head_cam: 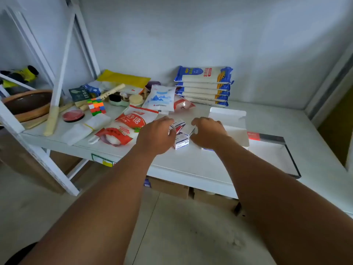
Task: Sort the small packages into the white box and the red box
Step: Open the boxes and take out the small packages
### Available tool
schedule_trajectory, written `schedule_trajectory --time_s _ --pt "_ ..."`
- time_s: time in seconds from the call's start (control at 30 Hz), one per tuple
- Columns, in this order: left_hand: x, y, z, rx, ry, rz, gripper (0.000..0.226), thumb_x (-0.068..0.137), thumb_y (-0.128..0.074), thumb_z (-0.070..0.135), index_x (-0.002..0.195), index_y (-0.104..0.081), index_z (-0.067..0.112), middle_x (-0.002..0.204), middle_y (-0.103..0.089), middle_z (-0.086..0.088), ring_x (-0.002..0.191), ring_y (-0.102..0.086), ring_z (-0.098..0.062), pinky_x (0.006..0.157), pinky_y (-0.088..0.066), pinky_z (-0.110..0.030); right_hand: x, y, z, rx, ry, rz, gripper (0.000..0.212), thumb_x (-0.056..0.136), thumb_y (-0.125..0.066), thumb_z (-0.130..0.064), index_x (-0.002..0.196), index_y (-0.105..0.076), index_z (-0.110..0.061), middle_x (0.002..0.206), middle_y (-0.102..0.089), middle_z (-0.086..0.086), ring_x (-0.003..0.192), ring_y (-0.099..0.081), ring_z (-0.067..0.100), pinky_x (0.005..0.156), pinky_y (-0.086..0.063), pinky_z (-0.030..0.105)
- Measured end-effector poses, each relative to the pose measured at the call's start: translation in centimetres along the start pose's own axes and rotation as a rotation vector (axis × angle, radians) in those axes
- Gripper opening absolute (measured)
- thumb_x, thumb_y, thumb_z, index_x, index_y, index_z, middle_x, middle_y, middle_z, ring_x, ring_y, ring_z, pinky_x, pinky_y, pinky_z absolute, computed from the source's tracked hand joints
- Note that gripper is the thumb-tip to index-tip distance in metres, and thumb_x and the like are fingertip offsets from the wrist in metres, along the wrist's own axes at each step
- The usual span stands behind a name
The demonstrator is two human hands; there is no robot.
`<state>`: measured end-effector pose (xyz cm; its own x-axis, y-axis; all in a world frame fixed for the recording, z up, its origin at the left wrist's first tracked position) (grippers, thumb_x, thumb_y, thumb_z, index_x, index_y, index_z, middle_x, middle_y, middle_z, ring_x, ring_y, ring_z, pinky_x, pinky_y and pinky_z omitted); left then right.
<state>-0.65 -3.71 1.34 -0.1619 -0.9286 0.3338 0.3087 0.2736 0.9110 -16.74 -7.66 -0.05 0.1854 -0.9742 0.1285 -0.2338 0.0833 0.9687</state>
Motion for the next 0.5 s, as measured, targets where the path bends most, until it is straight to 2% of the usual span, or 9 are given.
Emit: schedule_trajectory --time_s 0.1,0.23,0.4,0.5 --pt "1.5 -0.8 -0.9 -0.035 0.014 -0.021 0.041 0.096 -0.048 0.036 0.133 -0.054 0.019 0.134 -0.061 -0.001 0.115 -0.062 -0.022 0.08 -0.051 -0.029 1.9 -1.3 -1.0 -0.042 0.038 -0.074 0.054 0.079 -0.065 -0.029 0.131 -0.052 -0.026 0.126 -0.061 0.001 0.112 -0.057 0.025 0.098 -0.04 0.041" --pt "3.1 -1.2 -1.8 -0.058 -0.015 -0.045 0.035 0.097 -0.048 0.033 0.126 -0.06 0.017 0.125 -0.066 -0.003 0.107 -0.064 -0.021 0.074 -0.046 -0.025 3.9 -2.8 -0.8 -0.129 0.048 -0.133 0.047 0.076 -0.065 -0.029 0.122 -0.057 -0.032 0.115 -0.063 -0.003 0.111 -0.055 0.023 0.093 -0.036 0.044" --pt "3.9 -0.1 -2.6 -0.064 -0.021 0.006 0.026 0.095 -0.051 0.029 0.112 -0.065 0.015 0.108 -0.07 -0.004 0.095 -0.066 -0.021 0.07 -0.049 -0.028 4.4 -3.5 -0.6 -0.144 0.065 -0.144 0.049 0.078 -0.068 -0.026 0.123 -0.05 -0.03 0.121 -0.062 -0.004 0.124 -0.045 0.024 0.1 -0.03 0.052" --pt "4.1 0.5 -2.8 -0.065 -0.025 0.027 0.025 0.094 -0.051 0.029 0.11 -0.065 0.016 0.105 -0.07 -0.003 0.092 -0.065 -0.02 0.067 -0.043 -0.027 4.4 -3.2 -0.9 -0.168 0.086 -0.137 0.045 0.079 -0.068 -0.024 0.119 -0.048 -0.027 0.118 -0.063 -0.001 0.12 -0.047 0.024 0.1 -0.03 0.049"
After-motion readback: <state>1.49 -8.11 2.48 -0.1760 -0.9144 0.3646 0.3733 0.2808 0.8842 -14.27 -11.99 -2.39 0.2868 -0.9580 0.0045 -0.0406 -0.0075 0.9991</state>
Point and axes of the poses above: each hand's wrist, its own x-axis towards the middle knuckle, its own y-axis out of the back of the hand, z = x × y, the point moved 4 cm from there along x, towards the middle knuckle
